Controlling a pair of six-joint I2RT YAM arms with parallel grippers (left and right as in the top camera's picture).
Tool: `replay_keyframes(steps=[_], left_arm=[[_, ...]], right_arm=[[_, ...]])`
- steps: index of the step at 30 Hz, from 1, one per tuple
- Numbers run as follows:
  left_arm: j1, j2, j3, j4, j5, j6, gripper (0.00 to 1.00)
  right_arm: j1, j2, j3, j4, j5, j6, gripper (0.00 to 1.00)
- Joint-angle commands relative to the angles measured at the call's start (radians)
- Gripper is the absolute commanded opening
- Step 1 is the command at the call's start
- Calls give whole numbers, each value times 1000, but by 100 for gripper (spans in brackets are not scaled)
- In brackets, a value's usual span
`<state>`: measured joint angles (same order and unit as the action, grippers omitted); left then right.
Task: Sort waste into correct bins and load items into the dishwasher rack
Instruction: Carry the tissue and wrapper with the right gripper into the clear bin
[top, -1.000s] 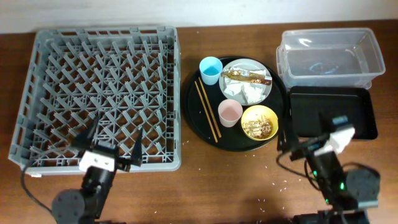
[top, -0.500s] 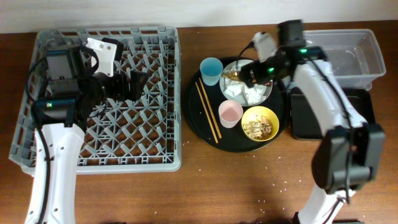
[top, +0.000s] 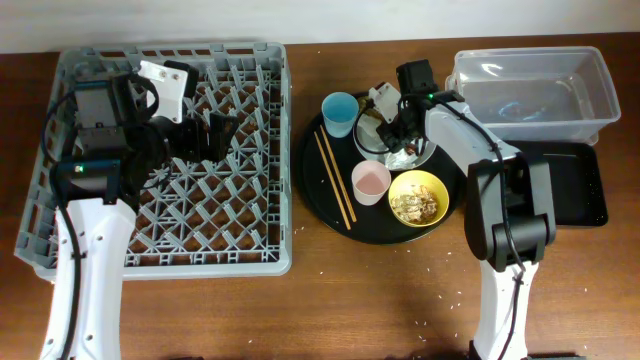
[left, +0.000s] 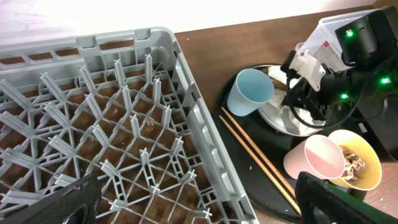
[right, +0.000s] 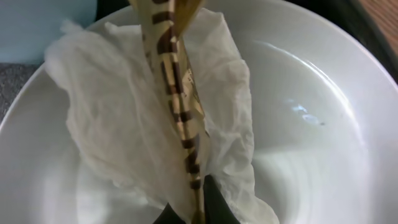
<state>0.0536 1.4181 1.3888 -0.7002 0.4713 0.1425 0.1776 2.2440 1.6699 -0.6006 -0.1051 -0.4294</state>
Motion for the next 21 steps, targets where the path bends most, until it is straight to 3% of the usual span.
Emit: replay_keyframes(steps=[1,3,7,10,13,16,17,18,19,20,21], left_arm=[[1,7,20,-1,0,10,99],[1,7,20,-1,0,10,99],[1,7,20,-1,0,10,99],[1,7,20,-1,0,10,99],[1,7,20,-1,0,10,99],[1,7,20,-1,0,10,99],[1,7,20,-1,0,10,99],[1,7,20,-1,0,10,99],[1,7,20,-1,0,10,99],[1,7,20,-1,0,10,99],[1,7,20,-1,0,10,99]], right_arm=[[-34,-31,63,-68,60,211,4],[-84,-172,187,-227,33,284,4],[-209,-317,216,-251,35,592,4],[-340,-298,213,-158,48,767,4],[-387,-222,213,-74,245,962,4],[-388,-122,213,-18,260,1038,4],[-388,-92,213,-3,260,1059,18],[-392,-87,213,9,264,1058,58],[-399,-92,214,21,263,1058,83],[-410,-112,214,21,235,1025,98],[-414,-127,214,13,210,1009,99]])
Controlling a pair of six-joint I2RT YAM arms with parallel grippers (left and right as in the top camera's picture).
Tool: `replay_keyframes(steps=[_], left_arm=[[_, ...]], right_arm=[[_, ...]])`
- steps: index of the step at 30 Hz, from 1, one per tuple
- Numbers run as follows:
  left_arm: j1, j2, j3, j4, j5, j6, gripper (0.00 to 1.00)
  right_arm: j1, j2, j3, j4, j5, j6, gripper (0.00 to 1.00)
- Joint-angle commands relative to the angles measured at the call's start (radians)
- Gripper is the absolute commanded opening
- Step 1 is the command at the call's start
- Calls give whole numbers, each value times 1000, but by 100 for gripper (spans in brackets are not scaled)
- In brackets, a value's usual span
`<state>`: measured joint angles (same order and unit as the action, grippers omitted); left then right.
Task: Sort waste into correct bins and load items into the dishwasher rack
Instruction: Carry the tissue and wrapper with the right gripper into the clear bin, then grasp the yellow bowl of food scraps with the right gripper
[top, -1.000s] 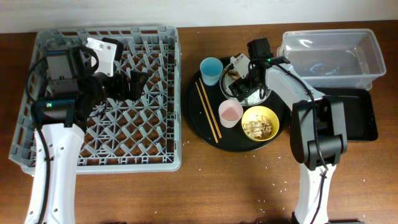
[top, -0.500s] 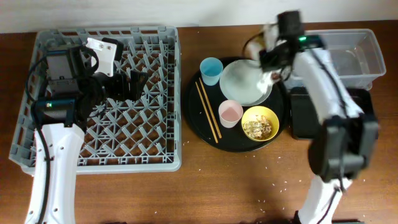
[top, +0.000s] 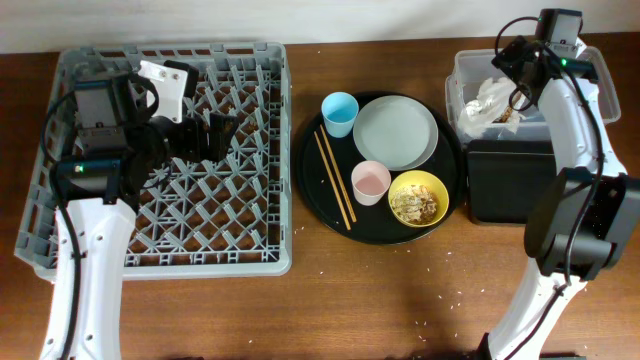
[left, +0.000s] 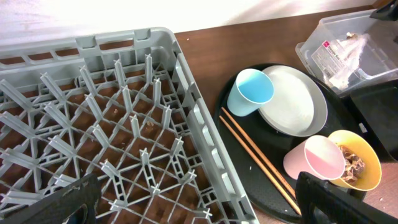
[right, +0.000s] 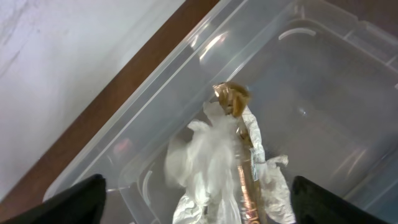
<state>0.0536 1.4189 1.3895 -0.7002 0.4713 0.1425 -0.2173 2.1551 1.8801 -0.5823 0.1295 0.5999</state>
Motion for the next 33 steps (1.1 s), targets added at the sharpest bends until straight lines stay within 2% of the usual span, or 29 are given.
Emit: replay_keyframes(steps=[1,4,6,9,11,14,15,16,18,21,23,25,26,27,29,30,33], left_arm=[[1,6,19,-1,0,10,99],[1,6,19,-1,0,10,99],[1,6,19,-1,0,10,99],[1,6,19,-1,0,10,99],[1,6,19,-1,0,10,99],[1,6,19,-1,0,10,99],[1,6,19,-1,0,10,99],[1,6,19,-1,0,10,99],[1,6,19,-1,0,10,99],[1,6,19,-1,0,10,99],[1,6,19,-1,0,10,99],[1,6,19,-1,0,10,99],[1,6,19,-1,0,10,99],[1,6,19,-1,0,10,99],[1,6,19,-1,0,10,99],[1,6,19,-1,0,10,99],[1,6,19,-1,0,10,99]], right_arm=[[-20,-83,4,-27,-60,-55,99],[-17,-217,4,-115,-280,-190,99],[16,-304,4,-230,-426,-276,95],[155,-326,3,-461,-433,-317,95],[288,-316,-16,-545,-418,-360,95],[395,-316,-85,-583,-288,-327,95],[409,-316,-144,-602,-280,-291,91],[433,-316,-224,-604,-282,-296,78],[507,-316,-324,-588,-266,-468,70],[584,-316,-385,-583,-183,-474,69],[600,-316,-437,-591,-177,-546,66],[631,-316,-535,-512,-138,-570,65],[637,-316,-584,-447,-135,-570,62],[636,-316,-645,-375,-131,-567,50],[636,-316,-701,-304,-109,-558,40],[636,-316,-711,-274,-90,-554,17],[636,-316,-711,-275,-90,-555,5]])
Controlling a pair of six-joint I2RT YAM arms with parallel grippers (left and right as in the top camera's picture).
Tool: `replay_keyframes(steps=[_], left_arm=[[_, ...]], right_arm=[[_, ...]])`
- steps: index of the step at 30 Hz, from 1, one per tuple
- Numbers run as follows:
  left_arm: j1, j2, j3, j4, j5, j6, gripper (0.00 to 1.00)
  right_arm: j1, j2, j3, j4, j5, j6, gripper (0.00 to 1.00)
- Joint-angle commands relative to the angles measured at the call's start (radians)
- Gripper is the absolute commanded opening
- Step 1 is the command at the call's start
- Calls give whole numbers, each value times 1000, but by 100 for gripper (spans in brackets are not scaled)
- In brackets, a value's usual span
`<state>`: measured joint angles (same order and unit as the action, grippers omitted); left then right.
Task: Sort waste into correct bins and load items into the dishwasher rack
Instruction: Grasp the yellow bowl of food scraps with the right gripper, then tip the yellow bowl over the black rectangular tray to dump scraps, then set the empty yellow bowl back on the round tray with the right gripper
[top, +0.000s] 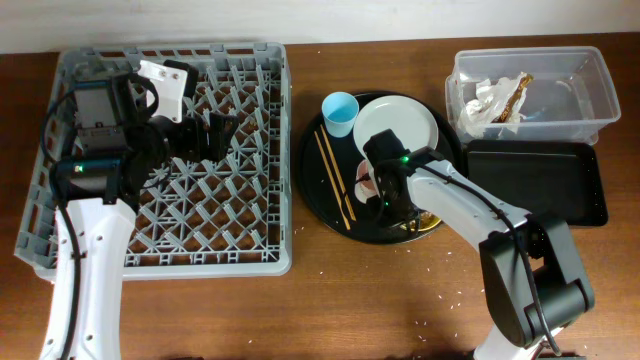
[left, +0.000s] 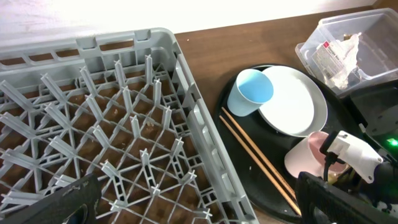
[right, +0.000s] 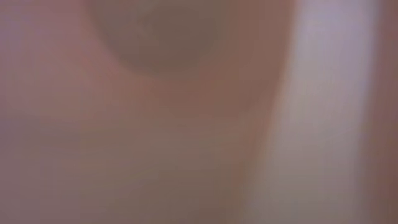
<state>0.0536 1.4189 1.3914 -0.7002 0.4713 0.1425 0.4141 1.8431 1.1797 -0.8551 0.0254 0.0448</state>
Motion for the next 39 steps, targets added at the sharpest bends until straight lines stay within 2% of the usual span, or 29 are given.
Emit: replay_keyframes(steps=[1,4,8,11,13,16,18,23,26,30,31,33,35,37,39], left_arm=[[1,6,18,-1,0,9,99],[1,6,18,-1,0,10,99],[1,6,18,-1,0,10,99],[1,6,18,-1,0,10,99],[1,6,18,-1,0,10,99],[1,6,18,-1,0,10,99],[1,6,18,-1,0,10,99],[1,6,18,-1,0,10,99],[1,6,18,-1,0,10,99],[1,6,18,-1,0,10,99],[1,6,18,-1,0,10,99],[1,6,18,-1,0,10,99],[1,6,18,-1,0,10,99],[1,6,18,-1,0,10,99],[1,6,18,-1,0,10,99]], right_arm=[[5,-5,-6,-8,14,0,4],[5,-44,90,-129,9,1,4],[-60,-225,183,-195,-2,0,4],[-298,-283,182,-108,-270,-80,4],[-552,-279,168,-30,-572,-155,4],[-739,-266,148,-15,-780,-226,4],[-894,-204,146,5,-1048,-293,4],[-1071,38,145,49,-1477,-408,4],[-1112,141,145,118,-1572,-407,4],[-1136,185,145,132,-1577,-395,4],[-1137,185,145,118,-1577,-377,4],[-1157,185,145,79,-1577,-224,4],[-1192,185,145,6,-1577,-151,4],[-1242,185,145,-118,-1577,-152,4],[-1257,185,145,-160,-1578,-180,4]])
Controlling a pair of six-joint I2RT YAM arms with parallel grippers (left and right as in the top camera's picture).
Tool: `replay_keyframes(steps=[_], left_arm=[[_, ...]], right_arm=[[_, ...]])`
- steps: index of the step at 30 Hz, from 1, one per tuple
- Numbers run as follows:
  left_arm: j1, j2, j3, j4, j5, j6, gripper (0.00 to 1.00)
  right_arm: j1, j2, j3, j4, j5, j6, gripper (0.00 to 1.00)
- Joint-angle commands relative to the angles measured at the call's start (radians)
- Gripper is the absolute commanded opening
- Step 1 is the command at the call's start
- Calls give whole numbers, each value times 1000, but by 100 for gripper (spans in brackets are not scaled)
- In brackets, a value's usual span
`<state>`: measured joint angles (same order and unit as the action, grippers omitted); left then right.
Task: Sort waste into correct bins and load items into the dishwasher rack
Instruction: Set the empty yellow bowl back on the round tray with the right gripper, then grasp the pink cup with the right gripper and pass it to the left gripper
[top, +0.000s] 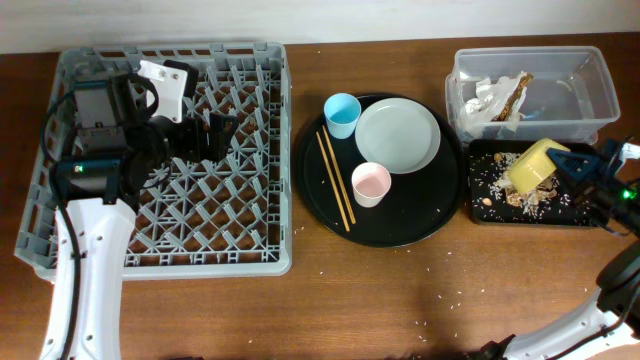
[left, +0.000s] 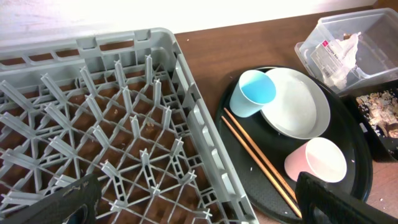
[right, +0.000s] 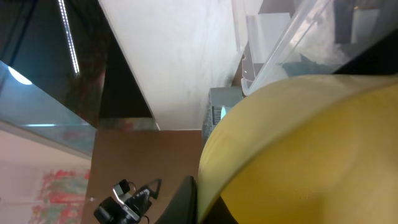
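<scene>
A yellow bowl (top: 529, 166) hangs tipped on its side over the black rectangular bin (top: 590, 212), with my right gripper (top: 556, 165) shut on its rim. Food scraps (top: 520, 195) lie spread in that bin. In the right wrist view the bowl (right: 311, 149) fills the frame beside one dark finger (right: 188, 200). A blue cup (top: 341, 113), white plate (top: 398, 137), pink cup (top: 371, 184) and chopsticks (top: 335, 182) stay on the round black tray (top: 420, 225). My left gripper (top: 212, 136) is open over the grey dish rack (top: 270, 150).
The clear bin (top: 570, 75) at the back right holds crumpled tissue (top: 487, 100) and a striped wrapper (top: 513, 92). Small crumbs dot the brown table (top: 400, 300) in front of the tray. The rack holds no dishes.
The yellow bowl has left the round tray and is now tipped over the black bin in my right gripper. Its scraps now lie in that bin. The left arm has not moved.
My right gripper was shut on a wrapper and tissue in the white plate. Then it stood open over the clear bin with both falling in. Then it was down at the yellow bowl on the tray. Now the bowl is emptied over the black bin.
</scene>
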<state>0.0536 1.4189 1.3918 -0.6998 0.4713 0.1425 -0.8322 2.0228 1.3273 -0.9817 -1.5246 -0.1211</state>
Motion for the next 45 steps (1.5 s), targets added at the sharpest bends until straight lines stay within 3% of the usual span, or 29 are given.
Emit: replay_keyframes(steps=[1,2,5,7,9,11,12,14,18,22,23,24,25,29,31,33,36,39,40,42,43,45], left_arm=[[1,6,17,-1,0,10,99],[1,6,17,-1,0,10,99],[1,6,17,-1,0,10,99],[1,6,17,-1,0,10,99],[1,6,17,-1,0,10,99],[1,6,17,-1,0,10,99],[1,6,17,-1,0,10,99],[1,6,17,-1,0,10,99],[1,6,17,-1,0,10,99],[1,6,17,-1,0,10,99],[1,6,17,-1,0,10,99],[1,6,17,-1,0,10,99],[1,6,17,-1,0,10,99],[1,6,17,-1,0,10,99],[1,6,17,-1,0,10,99],[1,6,17,-1,0,10,99],[1,6,17,-1,0,10,99],[1,6,17,-1,0,10,99],[1,6,17,-1,0,10,99],[0,6,17,-1,0,10,99],[1,6,17,-2,2,9,99],[0,7,17,-47,59,9,99]], right_arm=[[-9,5,-3,-39,-27,-38,4],[-8,5,-3,-23,-28,-20,4],[72,-23,-2,-117,-27,-154,4],[222,-127,-2,-239,-27,-319,4],[393,-241,-1,-218,31,-342,4],[570,-280,24,-192,286,-262,4],[698,-280,24,-108,565,-77,4],[835,-280,24,-74,1025,119,4],[1007,-263,-12,-75,1353,235,4],[1083,-189,-58,9,1402,235,9],[1082,-170,-60,14,1403,235,15],[1081,-168,-60,14,1402,235,27],[1079,-169,-58,14,1402,235,29],[1054,-183,177,-150,1372,261,29],[1056,-183,259,-130,1336,322,38],[1078,-163,236,-87,1333,373,39],[1109,-79,216,-68,1337,391,38],[1109,-35,216,-64,1347,392,19],[1107,-35,216,-60,1356,393,7],[1106,-36,216,-54,1344,392,4],[1099,-55,223,-62,1298,383,4],[1021,-158,240,-54,1004,299,4]])
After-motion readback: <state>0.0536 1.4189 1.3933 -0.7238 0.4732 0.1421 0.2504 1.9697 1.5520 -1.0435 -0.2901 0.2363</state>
